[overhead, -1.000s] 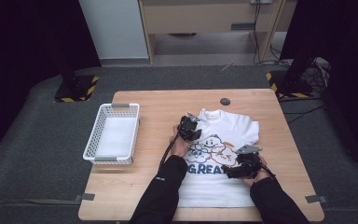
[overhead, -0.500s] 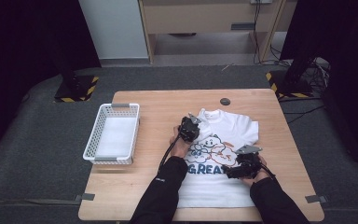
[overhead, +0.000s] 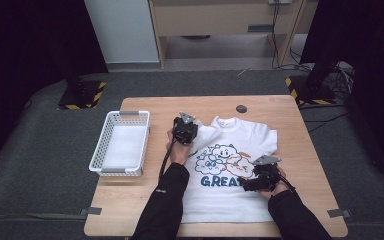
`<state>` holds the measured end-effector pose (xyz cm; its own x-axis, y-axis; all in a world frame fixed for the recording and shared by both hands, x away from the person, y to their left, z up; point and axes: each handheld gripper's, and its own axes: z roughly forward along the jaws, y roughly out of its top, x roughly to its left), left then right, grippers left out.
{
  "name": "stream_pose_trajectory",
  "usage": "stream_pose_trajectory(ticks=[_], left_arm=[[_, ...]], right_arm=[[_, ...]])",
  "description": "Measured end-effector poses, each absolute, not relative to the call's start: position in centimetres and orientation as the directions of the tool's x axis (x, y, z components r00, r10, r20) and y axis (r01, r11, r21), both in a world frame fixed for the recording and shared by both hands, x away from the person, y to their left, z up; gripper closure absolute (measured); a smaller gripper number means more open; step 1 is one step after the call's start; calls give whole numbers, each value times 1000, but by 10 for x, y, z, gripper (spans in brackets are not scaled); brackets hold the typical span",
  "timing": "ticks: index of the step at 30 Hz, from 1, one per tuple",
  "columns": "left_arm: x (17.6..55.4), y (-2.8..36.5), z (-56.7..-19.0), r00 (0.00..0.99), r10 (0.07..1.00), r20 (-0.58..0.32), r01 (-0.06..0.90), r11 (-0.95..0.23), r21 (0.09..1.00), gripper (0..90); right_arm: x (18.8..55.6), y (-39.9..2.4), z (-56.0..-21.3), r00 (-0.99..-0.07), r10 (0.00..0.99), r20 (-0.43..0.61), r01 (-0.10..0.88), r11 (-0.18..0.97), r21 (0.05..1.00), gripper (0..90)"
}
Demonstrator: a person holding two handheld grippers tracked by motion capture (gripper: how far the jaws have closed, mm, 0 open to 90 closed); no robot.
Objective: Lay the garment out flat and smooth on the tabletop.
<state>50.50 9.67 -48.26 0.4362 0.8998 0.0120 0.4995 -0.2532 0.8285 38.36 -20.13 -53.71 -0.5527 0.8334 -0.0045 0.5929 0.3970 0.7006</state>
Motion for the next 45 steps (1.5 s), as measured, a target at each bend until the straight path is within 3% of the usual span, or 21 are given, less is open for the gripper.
stream_pose_trajectory(ticks=[8, 16, 21, 23, 30, 34, 41, 45], left_arm=[[502, 146, -486, 290, 956, 54, 551, -213, 807, 865], [503, 154, -510, 251, 963, 97, 616, -237, 751, 858], [503, 155, -515, 230, 967, 108, 658, -236, 715, 738], [500, 155, -512, 243, 967, 76, 661, -222, 717, 703], [486, 131, -504, 367, 926, 88, 576, -301, 760, 562], [485, 114, -514, 424, 903, 72, 586, -334, 738, 528], [488, 107, -528, 436, 898, 61, 605, -343, 718, 515], [490, 113, -528, 416, 904, 101, 596, -355, 720, 497]], right_arm=[[384, -201, -537, -548, 836, -3, 595, 393, 701, 18], [384, -198, -538, -542, 840, -1, 597, 386, 703, 12], [386, -195, -533, -552, 834, -1, 620, 411, 668, 23], [386, -194, -531, -553, 833, -11, 621, 421, 661, 30], [395, -199, -519, -517, 855, -33, 597, 388, 702, 41], [406, -204, -522, -497, 868, -21, 631, 378, 677, 41], [420, -207, -531, -474, 881, -5, 672, 365, 645, 32], [425, -204, -532, -480, 877, -6, 667, 369, 647, 13]])
